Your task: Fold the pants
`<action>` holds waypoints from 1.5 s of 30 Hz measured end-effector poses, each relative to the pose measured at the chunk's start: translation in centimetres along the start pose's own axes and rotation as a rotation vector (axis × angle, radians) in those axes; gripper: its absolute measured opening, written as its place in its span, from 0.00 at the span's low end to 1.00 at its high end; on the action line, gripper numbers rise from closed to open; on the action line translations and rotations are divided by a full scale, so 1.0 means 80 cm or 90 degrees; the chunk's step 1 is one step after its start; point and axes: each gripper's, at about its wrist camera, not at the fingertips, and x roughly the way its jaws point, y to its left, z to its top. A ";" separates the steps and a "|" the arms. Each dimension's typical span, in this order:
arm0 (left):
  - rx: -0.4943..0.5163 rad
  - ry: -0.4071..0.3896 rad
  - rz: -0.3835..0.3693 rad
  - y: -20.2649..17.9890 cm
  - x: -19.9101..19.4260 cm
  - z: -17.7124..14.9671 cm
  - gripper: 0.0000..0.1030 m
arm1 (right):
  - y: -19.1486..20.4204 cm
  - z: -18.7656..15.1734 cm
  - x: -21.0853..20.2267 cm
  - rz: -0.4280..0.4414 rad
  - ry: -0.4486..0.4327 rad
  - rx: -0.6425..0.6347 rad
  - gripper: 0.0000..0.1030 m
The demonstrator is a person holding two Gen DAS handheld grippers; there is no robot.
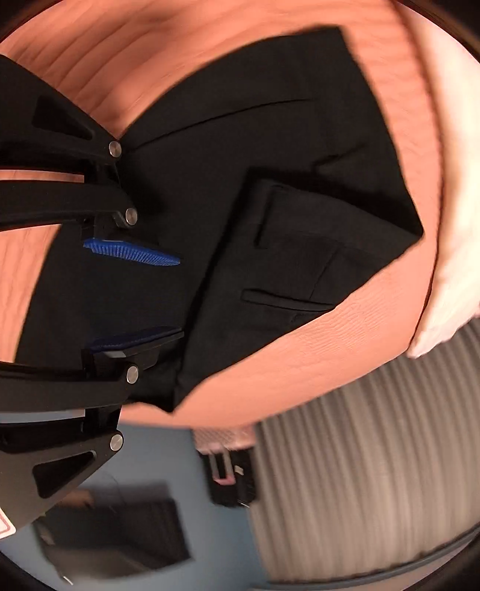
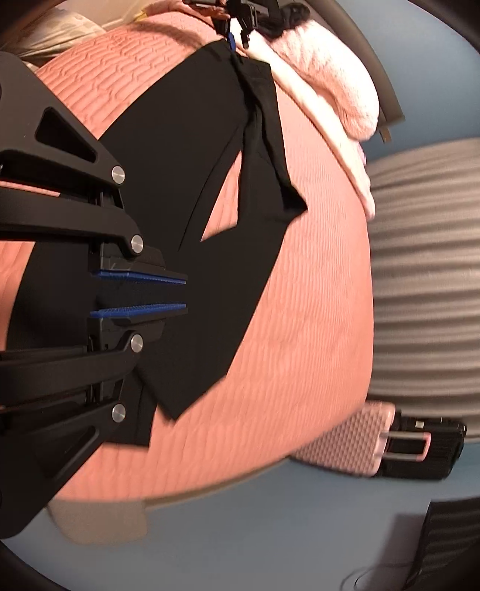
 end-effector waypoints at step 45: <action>0.105 -0.087 0.158 -0.045 -0.013 0.070 0.14 | -0.010 0.001 -0.005 -0.093 -0.005 0.107 0.84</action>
